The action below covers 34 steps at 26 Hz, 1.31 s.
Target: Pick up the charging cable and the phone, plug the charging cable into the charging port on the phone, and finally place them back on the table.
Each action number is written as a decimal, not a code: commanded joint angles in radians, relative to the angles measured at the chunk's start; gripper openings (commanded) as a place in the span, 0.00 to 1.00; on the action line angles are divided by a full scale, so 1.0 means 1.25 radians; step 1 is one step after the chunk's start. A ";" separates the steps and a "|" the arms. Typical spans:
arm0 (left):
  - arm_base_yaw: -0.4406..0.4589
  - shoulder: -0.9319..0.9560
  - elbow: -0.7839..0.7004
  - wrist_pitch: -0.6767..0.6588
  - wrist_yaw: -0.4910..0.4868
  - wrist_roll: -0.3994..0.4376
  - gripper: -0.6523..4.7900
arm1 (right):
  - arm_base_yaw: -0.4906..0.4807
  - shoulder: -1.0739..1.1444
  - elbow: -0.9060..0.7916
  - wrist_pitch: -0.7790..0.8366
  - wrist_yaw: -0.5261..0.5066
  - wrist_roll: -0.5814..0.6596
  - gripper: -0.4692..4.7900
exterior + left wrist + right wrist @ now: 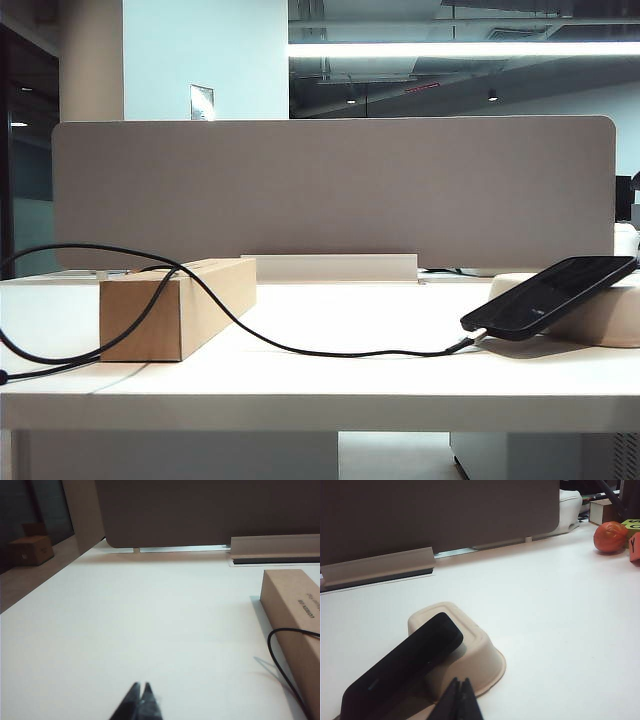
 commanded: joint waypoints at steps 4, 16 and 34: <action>0.002 0.001 0.002 0.006 -0.003 -0.002 0.11 | 0.000 -0.002 -0.002 0.006 0.003 -0.002 0.09; 0.002 0.001 0.002 0.006 -0.003 -0.002 0.11 | 0.000 -0.002 -0.002 0.006 0.003 -0.002 0.09; 0.002 0.001 0.002 0.006 -0.003 -0.002 0.11 | -0.002 -0.002 -0.004 -0.041 -0.085 -0.167 0.09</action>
